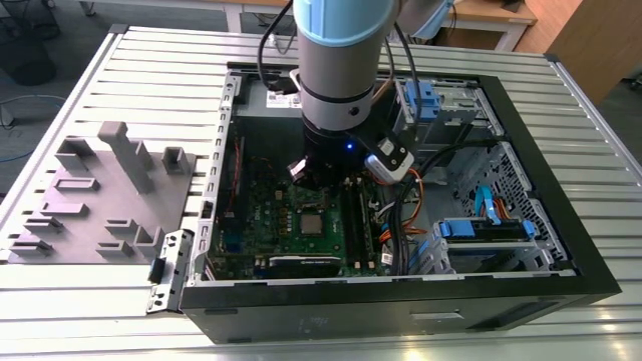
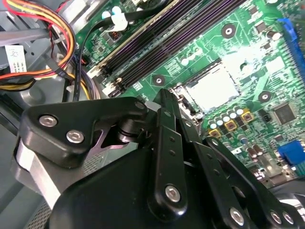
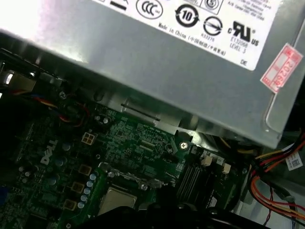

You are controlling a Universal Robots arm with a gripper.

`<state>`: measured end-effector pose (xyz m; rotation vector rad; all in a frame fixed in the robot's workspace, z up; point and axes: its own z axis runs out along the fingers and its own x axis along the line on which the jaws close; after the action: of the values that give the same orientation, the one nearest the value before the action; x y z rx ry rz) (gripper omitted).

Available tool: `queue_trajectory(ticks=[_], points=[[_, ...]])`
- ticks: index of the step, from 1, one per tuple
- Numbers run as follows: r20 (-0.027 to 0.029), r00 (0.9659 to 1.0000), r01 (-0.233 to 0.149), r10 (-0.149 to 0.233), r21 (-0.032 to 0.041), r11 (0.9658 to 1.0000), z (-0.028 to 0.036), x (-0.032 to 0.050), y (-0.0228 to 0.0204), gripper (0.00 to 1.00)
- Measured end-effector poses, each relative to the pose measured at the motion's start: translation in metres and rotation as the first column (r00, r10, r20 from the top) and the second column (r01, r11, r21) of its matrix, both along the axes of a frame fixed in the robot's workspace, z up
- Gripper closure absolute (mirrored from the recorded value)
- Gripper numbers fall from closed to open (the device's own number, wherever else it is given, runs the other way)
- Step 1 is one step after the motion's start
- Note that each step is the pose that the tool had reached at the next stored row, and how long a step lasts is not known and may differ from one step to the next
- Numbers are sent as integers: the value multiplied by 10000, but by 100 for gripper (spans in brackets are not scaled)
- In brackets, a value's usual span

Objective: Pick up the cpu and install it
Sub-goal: 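Install the first cpu locking lever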

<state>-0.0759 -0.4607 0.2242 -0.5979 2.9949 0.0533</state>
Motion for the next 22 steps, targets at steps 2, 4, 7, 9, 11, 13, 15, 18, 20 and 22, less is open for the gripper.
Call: queue_trajectory(ticks=[2,4,7,9,11,13,15,18,20,22], points=[[-1,10000,-3,3,-1,10000,4,-2,-26,89],[-1,10000,-9,9,-2,10000,6,-3,-54,89],[7,10000,-19,19,0,10000,6,-7,-98,89],[12,10000,-23,23,1,10000,6,-11,-123,89],[14,10000,-26,26,-1,10000,7,-13,-142,89],[16,10000,-31,31,-1,10000,7,-13,-159,89],[15,10000,-36,36,-1,10000,7,-13,-176,89],[16,10000,-44,44,-1,10000,7,-13,-200,89],[16,10000,-48,48,0,10000,6,-13,-212,89],[16,10000,-52,52,0,10000,6,-13,-225,89]])
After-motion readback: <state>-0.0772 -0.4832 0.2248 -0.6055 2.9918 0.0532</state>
